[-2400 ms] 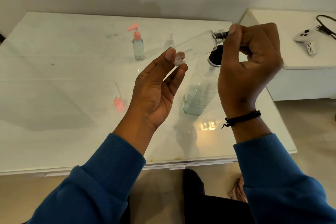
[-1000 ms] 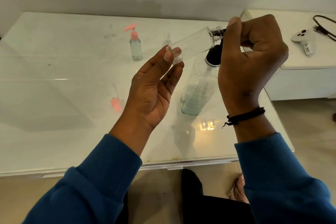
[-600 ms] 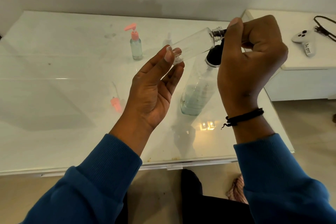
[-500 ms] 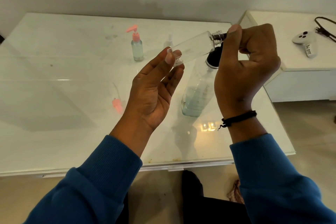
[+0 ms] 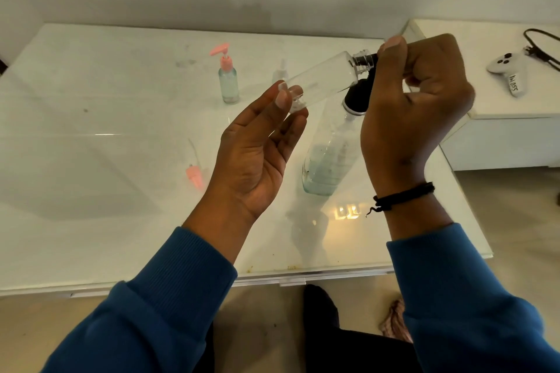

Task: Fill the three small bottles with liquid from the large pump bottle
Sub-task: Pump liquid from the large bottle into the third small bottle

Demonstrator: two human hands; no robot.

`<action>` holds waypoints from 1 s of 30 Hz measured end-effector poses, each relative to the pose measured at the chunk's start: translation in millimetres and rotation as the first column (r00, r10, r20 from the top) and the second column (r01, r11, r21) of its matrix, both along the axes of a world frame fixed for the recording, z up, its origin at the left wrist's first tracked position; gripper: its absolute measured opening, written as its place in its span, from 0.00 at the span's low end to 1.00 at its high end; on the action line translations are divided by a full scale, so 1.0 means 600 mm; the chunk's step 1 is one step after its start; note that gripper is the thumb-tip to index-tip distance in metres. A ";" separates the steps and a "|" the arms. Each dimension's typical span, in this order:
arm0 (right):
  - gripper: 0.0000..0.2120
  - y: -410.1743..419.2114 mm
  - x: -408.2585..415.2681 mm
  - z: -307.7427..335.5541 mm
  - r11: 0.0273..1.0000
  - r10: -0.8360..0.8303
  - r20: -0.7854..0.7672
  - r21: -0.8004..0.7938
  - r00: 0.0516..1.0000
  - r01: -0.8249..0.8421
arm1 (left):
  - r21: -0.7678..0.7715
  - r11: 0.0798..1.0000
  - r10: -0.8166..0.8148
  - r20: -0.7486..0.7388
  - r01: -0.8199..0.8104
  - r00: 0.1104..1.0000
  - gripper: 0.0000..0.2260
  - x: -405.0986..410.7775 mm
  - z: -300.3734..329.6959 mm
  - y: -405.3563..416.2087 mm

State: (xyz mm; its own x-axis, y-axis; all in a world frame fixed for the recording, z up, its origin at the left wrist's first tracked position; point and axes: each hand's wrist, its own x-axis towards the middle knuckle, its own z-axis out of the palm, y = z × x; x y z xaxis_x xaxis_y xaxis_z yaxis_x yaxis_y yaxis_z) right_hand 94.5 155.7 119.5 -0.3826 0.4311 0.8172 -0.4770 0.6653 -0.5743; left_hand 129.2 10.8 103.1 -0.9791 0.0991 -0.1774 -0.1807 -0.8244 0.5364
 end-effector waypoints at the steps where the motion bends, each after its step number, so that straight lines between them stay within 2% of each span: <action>1: 0.16 0.001 -0.001 0.005 1.000 -0.007 -0.003 0.005 1.000 0.007 | 0.002 1.000 -0.001 0.000 0.001 1.000 0.13 0.000 0.000 0.001; 11: 0.16 0.000 -0.001 0.001 1.000 -0.005 -0.004 0.007 1.000 0.005 | 0.004 1.000 0.001 0.002 -0.001 1.000 0.14 -0.002 -0.001 -0.001; 16: 0.16 -0.001 -0.001 -0.002 1.000 0.018 0.001 -0.023 1.000 -0.018 | 0.009 1.000 0.005 0.012 -0.005 1.000 0.10 0.000 -0.002 -0.001; 20: 0.16 -0.003 -0.001 -0.006 0.998 0.033 0.006 -0.047 0.999 -0.033 | 0.008 1.000 0.004 0.011 -0.004 1.000 0.14 0.000 -0.003 -0.002; 30: 0.17 -0.004 0.000 -0.010 0.998 0.044 -0.008 -0.050 0.999 -0.044 | 0.015 1.000 -0.006 0.005 0.006 1.000 0.15 0.002 -0.004 0.000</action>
State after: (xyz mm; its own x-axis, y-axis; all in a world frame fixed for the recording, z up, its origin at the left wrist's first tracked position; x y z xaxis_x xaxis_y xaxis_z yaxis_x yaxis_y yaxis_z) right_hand 94.3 153.5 113.6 -0.3967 0.4546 0.7975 -0.5088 0.6142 -0.6032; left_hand 130.4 10.6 100.7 -0.9777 0.1076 -0.1805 -0.1881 -0.8313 0.5230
